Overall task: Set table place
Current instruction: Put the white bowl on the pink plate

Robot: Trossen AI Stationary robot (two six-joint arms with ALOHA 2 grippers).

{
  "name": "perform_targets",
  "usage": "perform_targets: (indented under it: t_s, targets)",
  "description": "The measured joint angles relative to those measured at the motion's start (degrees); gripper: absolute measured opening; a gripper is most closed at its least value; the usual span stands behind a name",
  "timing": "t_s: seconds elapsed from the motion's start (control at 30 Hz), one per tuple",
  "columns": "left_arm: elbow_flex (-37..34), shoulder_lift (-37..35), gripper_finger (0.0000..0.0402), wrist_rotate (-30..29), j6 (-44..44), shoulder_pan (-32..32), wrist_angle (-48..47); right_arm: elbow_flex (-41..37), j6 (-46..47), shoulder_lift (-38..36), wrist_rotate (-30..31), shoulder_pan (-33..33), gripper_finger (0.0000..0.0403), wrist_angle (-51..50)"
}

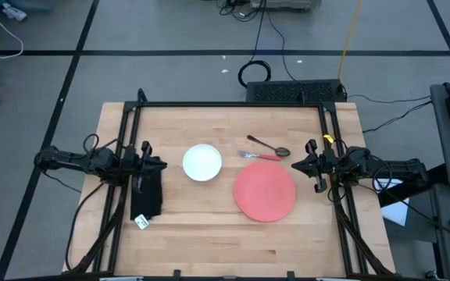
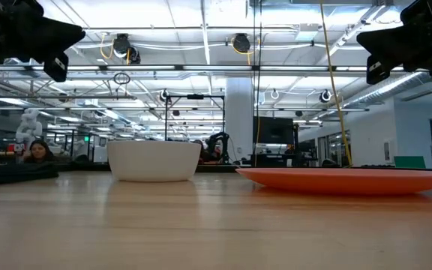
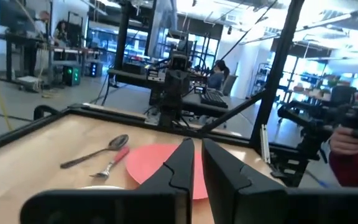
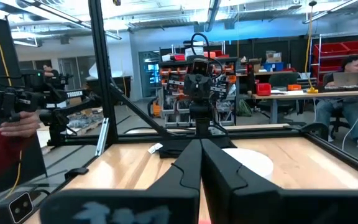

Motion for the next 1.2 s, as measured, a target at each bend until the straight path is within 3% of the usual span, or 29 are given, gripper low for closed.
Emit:
perform_targets:
  t_s: [0.13, 0.23, 0.3, 0.63, 0.93, 1.2]
  targets:
    - [0.0, 0.0, 0.0035, -5.2, 3.2, 0.1, 0.4, 0.0, -1.3, 0.0, 0.0, 0.0, 0.0, 0.0]
    - [0.1, 0.0, 0.0035, -13.2, -0.5, 0.8, 0.0, 0.0, -3.6, 0.3, 0.0, 0.0, 0.0, 0.0]
    - [0.1, 0.4, 0.0035, -15.1, -2.2, 1.5, -1.4, 0.0, -5.5, 0.5, 0.2, 0.0, 0.0, 0.2]
    - [0.1, 9.1, 0.0036, -15.1, -1.2, 6.6, 0.1, 0.0, -7.8, 4.5, 12.1, 0.0, 0.0, 4.5]
    - [0.1, 17.5, 0.0072, -14.3, -0.1, 7.9, 5.9, 0.0, -9.1, 8.6, 12.2, 0.0, 0.0, 12.7]
    - [0.1, 20.3, 0.0099, -14.0, 0.8, 7.8, 10.3, 0.0, -4.5, 13.8, 11.9, 0.1, 0.0013, 9.7]
